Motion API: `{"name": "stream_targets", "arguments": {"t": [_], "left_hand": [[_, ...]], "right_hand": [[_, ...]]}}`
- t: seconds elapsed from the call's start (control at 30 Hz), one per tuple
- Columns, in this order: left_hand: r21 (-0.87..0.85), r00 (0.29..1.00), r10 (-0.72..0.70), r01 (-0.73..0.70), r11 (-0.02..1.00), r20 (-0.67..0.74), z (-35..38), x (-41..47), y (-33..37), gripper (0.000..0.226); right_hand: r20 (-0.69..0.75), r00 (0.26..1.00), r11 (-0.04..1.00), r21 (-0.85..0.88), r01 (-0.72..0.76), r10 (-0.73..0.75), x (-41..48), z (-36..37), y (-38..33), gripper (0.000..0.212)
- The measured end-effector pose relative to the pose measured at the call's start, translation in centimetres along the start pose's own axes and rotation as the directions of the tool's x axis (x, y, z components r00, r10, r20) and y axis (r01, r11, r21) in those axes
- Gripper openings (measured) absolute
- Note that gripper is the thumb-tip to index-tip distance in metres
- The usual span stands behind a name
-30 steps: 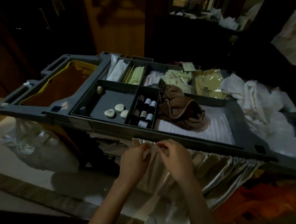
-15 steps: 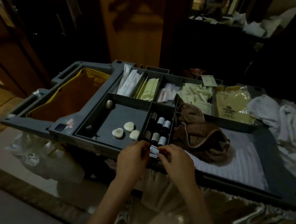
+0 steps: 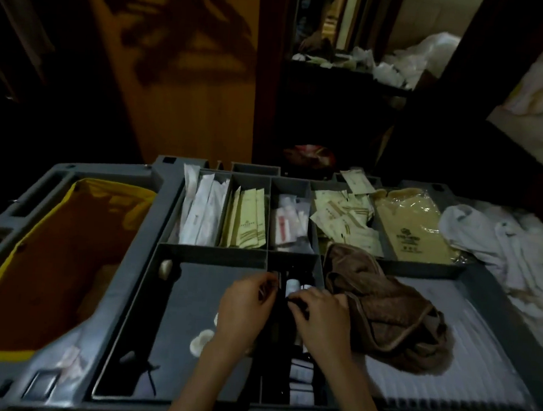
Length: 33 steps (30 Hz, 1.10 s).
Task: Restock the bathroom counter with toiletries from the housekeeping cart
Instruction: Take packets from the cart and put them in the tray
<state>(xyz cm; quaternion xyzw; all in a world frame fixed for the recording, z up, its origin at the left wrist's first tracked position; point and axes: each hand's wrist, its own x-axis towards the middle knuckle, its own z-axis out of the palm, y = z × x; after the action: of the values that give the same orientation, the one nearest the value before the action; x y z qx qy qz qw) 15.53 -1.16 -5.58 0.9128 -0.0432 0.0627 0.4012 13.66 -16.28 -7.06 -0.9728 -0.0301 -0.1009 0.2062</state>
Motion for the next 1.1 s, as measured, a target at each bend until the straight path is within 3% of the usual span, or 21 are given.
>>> {"name": "stream_targets", "arguments": {"t": [0.23, 0.5, 0.63, 0.87, 1.1], "left_hand": [[-0.084, 0.987, 0.159, -0.157, 0.984, 0.022, -1.4, 5.6, -2.3, 0.017], [-0.294, 0.986, 0.167, -0.159, 0.943, 0.002, -1.8, 8.0, -5.1, 0.016], [-0.412, 0.997, 0.077, -0.081, 0.908, -0.025, -2.4, 8.7, -4.6, 0.017], [-0.442, 0.997, -0.010, -0.024, 0.897, -0.075, -2.3, 9.0, -5.2, 0.016], [-0.445, 0.998, 0.009, -0.037, 0.895, -0.066, -2.4, 8.8, -4.8, 0.016]], "right_hand": [[-0.155, 0.983, 0.994, 0.057, -0.089, 0.097, 2.9, 0.9, -0.1, 0.010], [-0.262, 0.956, 0.986, 0.132, -0.100, 0.132, 6.3, 1.6, -2.0, 0.015], [-0.247, 0.941, 0.966, 0.170, -0.195, 0.233, 10.4, 2.1, -2.3, 0.033], [-0.186, 0.903, 0.908, 0.245, -0.339, 0.387, 14.3, 4.3, -3.6, 0.048], [-0.070, 0.929, 0.923, 0.158, -0.350, 0.364, 14.2, 5.1, -3.4, 0.058]]}}
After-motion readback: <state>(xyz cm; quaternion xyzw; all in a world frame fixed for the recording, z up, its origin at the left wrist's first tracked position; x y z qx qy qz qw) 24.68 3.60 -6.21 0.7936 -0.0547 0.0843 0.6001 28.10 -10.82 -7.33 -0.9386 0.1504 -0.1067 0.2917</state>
